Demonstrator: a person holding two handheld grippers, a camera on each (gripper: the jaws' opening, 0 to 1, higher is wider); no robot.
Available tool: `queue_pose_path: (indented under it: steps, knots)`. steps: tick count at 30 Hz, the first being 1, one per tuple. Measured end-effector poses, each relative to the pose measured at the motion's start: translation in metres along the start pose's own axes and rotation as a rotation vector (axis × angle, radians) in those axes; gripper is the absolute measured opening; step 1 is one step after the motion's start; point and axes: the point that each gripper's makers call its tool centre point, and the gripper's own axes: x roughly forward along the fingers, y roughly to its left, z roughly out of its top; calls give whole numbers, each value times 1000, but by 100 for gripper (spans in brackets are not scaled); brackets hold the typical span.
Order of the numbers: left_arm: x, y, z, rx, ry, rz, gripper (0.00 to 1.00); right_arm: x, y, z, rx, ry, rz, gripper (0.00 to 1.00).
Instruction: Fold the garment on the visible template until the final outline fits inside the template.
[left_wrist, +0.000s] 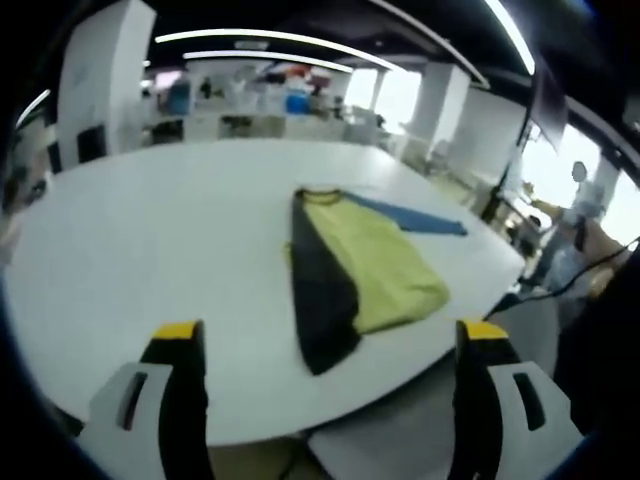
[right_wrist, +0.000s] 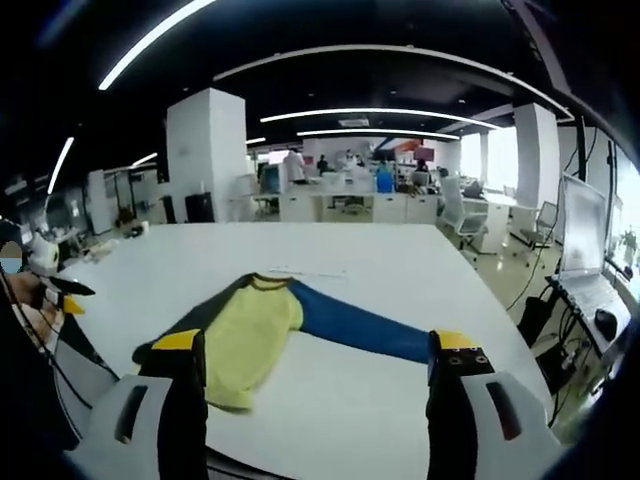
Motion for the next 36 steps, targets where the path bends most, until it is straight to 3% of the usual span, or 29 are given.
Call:
queue_pose_path:
  steps: [3,11,19,24,25,29,36]
  knots:
    - [0,-1,-1,3,3,-2,99,-1,-2,2,23,-19,-12,100]
    - [2,-12,-9,91,51,-19,99,1,4,-4,26,4,2,100]
    - [9,-13,-14,40,39,-29,99,2,5,-7,37,11,17,100]
    - [16,-4,-20,-166,-24,-46,94,1,3,-9,41,16,15,100]
    - [17,-2,-22,-176,-24,-45,93,0,3,-10,39,18,14,100]
    - [25,0,-38,-117,20,-56,90,-1,0,-11,42,26,6,100]
    - [42,0,-59,-136,48,-89,78,-4,-2,-10,27,36,-4,100]
